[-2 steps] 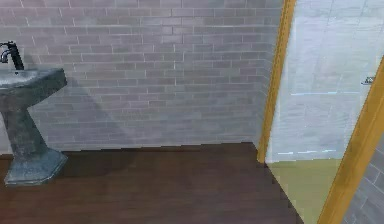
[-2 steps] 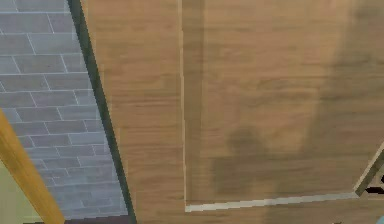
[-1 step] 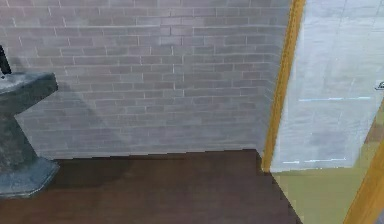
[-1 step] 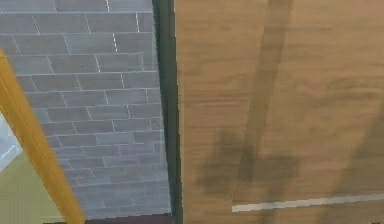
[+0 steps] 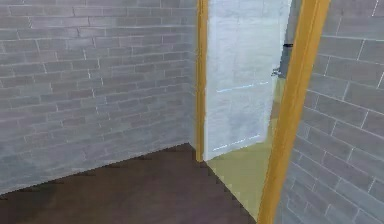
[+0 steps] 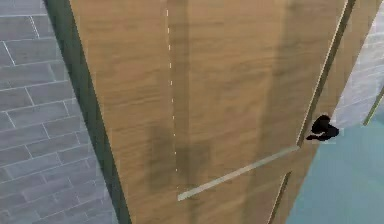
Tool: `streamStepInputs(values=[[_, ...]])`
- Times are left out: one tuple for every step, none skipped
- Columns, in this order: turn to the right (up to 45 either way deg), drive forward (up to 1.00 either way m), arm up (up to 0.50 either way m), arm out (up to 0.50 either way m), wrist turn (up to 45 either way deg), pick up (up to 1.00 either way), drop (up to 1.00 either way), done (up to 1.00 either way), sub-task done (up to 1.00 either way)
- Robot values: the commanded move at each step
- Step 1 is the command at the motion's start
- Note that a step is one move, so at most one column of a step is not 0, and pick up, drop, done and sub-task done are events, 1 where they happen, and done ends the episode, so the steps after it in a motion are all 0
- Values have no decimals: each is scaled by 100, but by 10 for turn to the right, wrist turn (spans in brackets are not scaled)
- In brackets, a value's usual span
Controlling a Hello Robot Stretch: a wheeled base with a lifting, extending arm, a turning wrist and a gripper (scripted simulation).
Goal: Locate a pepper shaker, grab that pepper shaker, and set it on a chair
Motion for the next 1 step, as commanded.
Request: streamStepInputs(values=[[0,100,0,0,0,0,0,0,0]])
